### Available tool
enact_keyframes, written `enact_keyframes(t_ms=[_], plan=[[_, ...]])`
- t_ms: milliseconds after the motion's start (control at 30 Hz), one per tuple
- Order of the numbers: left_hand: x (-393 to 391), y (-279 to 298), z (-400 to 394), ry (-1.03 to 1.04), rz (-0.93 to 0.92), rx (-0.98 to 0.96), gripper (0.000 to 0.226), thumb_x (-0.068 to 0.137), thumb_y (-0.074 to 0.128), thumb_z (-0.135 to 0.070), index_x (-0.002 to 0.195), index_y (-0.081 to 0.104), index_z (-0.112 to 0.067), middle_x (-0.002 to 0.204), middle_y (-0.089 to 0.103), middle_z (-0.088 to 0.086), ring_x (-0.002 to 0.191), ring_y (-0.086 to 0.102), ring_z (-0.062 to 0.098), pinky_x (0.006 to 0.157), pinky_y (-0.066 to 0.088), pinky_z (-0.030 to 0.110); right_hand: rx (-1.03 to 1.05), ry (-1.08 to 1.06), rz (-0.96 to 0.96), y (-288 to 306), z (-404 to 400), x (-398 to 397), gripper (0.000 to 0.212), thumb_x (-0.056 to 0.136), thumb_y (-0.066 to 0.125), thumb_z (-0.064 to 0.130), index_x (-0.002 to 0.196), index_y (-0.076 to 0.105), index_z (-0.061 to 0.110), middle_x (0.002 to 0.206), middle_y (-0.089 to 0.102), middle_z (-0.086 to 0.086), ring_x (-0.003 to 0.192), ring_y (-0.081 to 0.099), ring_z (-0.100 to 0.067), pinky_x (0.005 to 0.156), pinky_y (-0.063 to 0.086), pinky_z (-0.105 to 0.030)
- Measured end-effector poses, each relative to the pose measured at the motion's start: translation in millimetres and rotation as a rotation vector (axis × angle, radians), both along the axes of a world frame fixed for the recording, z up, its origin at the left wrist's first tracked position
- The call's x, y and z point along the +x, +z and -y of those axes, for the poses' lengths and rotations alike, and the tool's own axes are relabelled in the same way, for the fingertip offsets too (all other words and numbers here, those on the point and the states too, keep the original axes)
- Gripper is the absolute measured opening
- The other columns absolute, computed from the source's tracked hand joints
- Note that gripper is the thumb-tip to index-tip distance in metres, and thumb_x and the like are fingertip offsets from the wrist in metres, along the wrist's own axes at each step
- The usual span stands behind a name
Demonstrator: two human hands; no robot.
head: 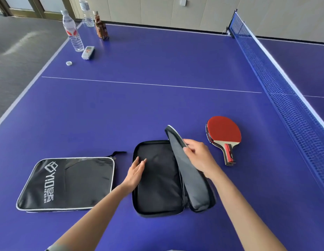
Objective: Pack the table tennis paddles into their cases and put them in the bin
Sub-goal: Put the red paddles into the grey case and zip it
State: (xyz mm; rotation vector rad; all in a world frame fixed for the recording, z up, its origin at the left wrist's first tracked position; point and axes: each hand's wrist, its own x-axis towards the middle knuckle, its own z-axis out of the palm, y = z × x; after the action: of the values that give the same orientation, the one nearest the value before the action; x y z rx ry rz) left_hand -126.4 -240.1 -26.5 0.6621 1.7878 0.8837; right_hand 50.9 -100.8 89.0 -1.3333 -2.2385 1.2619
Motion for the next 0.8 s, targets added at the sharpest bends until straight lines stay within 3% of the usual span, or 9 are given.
enact_keyframes(t_ms=[100, 200, 233, 300, 367, 467, 533, 633, 800], plan=[[4.7, -6.4, -3.1, -0.147, -0.165, -0.109, 0.047, 0.102, 0.027, -0.041, 0.146, 0.032, -0.027, 0.160, -0.006, -0.007, 0.148, 0.000, 0.018, 0.121, 0.003, 0.038, -0.080, -0.118, -0.091, 0.6, -19.2, 32.6, 0.031, 0.092, 0.044, -0.001, 0.110, 0.065, 0.011, 0.096, 0.074, -0.010, 0.093, 0.067, -0.033, 0.088, 0.051, -0.044], [6.7, -11.0, -4.8, -0.189, -0.282, -0.145, 0.047, 0.101, 0.027, -0.043, 0.147, 0.029, -0.030, 0.160, -0.008, -0.006, 0.147, -0.002, 0.019, 0.118, 0.004, 0.036, -0.109, -0.239, -0.106, -10.1, -37.0, 60.8, 0.027, 0.092, 0.045, -0.002, 0.094, 0.068, 0.013, 0.075, 0.072, 0.012, 0.080, 0.062, -0.022, 0.078, 0.049, -0.023], [5.7, -11.9, -4.9, -0.198, -0.315, -0.153, 0.047, 0.101, 0.026, -0.044, 0.146, 0.029, -0.031, 0.160, -0.007, -0.006, 0.147, -0.002, 0.019, 0.118, 0.007, 0.036, -0.125, -0.266, -0.089, -17.0, -41.2, 69.0, 0.026, 0.093, 0.045, -0.001, 0.090, 0.067, 0.013, 0.077, 0.073, 0.007, 0.079, 0.062, -0.030, 0.084, 0.048, -0.022], [2.8, -12.2, -4.1, -0.216, -0.380, -0.185, 0.048, 0.100, 0.024, -0.046, 0.146, 0.028, -0.032, 0.160, -0.007, -0.006, 0.147, -0.002, 0.018, 0.118, 0.010, 0.038, -0.190, -0.332, -0.056, -36.0, -46.4, 85.6, 0.019, 0.092, 0.044, 0.001, 0.096, 0.063, -0.001, 0.101, 0.066, -0.028, 0.098, 0.055, -0.051, 0.100, 0.044, -0.048], [-1.2, -12.3, -3.6, -0.222, -0.424, -0.208, 0.048, 0.100, 0.024, -0.046, 0.147, 0.027, -0.033, 0.160, -0.007, -0.006, 0.147, -0.003, 0.017, 0.117, 0.012, 0.038, -0.233, -0.434, -0.010, -56.9, -46.0, 100.3, 0.020, 0.091, 0.045, 0.001, 0.102, 0.055, -0.013, 0.113, 0.051, -0.040, 0.108, 0.047, -0.054, 0.096, 0.038, -0.062], [-3.5, -9.9, -3.8, -0.272, -0.495, -0.260, 0.049, 0.101, 0.025, -0.043, 0.148, 0.023, -0.030, 0.160, -0.008, 0.000, 0.148, -0.006, 0.021, 0.118, 0.013, 0.039, -0.187, -0.487, 0.129, -86.2, -31.3, 112.7, 0.029, 0.092, 0.047, 0.003, 0.114, 0.051, -0.015, 0.115, 0.058, -0.034, 0.110, 0.053, -0.047, 0.093, 0.045, -0.048], [0.1, -9.8, -6.6, -0.373, -0.635, -0.317, 0.054, 0.100, 0.027, -0.045, 0.150, 0.017, -0.027, 0.160, -0.010, 0.007, 0.147, -0.010, 0.026, 0.120, 0.011, 0.041, -0.085, -0.440, 0.218, -100.5, -15.9, 109.8, 0.036, 0.094, 0.047, 0.003, 0.127, 0.050, -0.008, 0.125, 0.059, -0.025, 0.118, 0.053, -0.039, 0.096, 0.041, -0.038], [15.3, -10.0, -16.4, -0.368, -0.776, -0.269, 0.066, 0.095, 0.032, -0.054, 0.151, 0.012, -0.025, 0.159, -0.017, 0.008, 0.146, -0.017, 0.024, 0.119, -0.001, 0.040, 0.250, -0.251, 0.280, -116.5, 3.1, 92.1, 0.054, 0.092, 0.051, 0.003, 0.142, 0.032, -0.002, 0.148, 0.034, -0.023, 0.138, 0.032, -0.038, 0.114, 0.027, -0.043], [39.0, -19.7, -32.8, -0.581, -0.945, -0.149, 0.065, 0.093, 0.027, -0.061, 0.147, -0.005, -0.042, 0.158, -0.022, 0.000, 0.144, -0.024, 0.027, 0.114, -0.013, 0.055, 0.433, 0.137, 0.468, -129.0, 9.0, 52.9, 0.061, 0.097, 0.038, 0.042, 0.150, 0.012, 0.029, 0.159, 0.003, -0.011, 0.147, 0.002, -0.034, 0.118, 0.011, -0.050]])
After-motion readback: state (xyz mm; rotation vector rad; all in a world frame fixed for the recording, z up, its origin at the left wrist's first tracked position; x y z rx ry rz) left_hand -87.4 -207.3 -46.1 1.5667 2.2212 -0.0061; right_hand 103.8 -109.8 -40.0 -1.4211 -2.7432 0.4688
